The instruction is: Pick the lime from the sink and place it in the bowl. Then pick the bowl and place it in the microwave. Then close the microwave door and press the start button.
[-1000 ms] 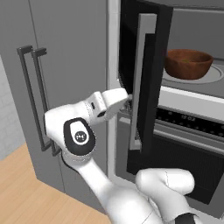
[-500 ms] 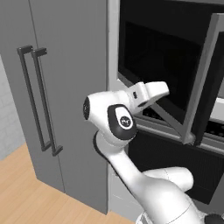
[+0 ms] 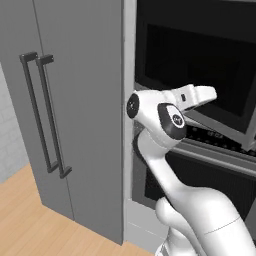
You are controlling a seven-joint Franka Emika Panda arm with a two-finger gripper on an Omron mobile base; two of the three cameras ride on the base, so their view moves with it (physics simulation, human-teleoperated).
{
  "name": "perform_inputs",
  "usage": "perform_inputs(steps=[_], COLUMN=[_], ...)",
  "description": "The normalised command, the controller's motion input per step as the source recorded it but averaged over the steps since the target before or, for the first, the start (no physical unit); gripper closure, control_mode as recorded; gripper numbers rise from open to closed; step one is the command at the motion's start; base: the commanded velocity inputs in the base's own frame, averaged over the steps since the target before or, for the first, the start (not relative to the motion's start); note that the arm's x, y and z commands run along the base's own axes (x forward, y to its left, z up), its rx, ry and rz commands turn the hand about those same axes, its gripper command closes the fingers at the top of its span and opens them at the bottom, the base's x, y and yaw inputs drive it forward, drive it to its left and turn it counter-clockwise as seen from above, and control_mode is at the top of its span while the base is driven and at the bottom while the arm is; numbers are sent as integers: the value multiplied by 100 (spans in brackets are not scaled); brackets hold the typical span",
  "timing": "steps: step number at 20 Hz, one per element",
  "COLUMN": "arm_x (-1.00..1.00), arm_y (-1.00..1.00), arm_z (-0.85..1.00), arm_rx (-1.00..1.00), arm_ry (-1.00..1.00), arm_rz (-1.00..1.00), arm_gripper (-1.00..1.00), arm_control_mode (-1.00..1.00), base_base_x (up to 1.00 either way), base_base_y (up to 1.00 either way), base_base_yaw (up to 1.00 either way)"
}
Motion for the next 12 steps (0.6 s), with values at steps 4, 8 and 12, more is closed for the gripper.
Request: perform_inputs(steps=[4, 8, 12], arm_x=[61, 64, 69], arm_y=[-46, -35, -47], arm_z=[0, 0, 0], arm_rx=[16, 19, 20], arm_ry=[-17, -13, -9], arm_rz=[8, 10, 10], arm_gripper=[-100, -100, -100], arm_control_mode=[-100, -100, -100], base_base_x=[0, 0, 0], base_base_y=[0, 0, 0], base_base_yaw=[0, 0, 0])
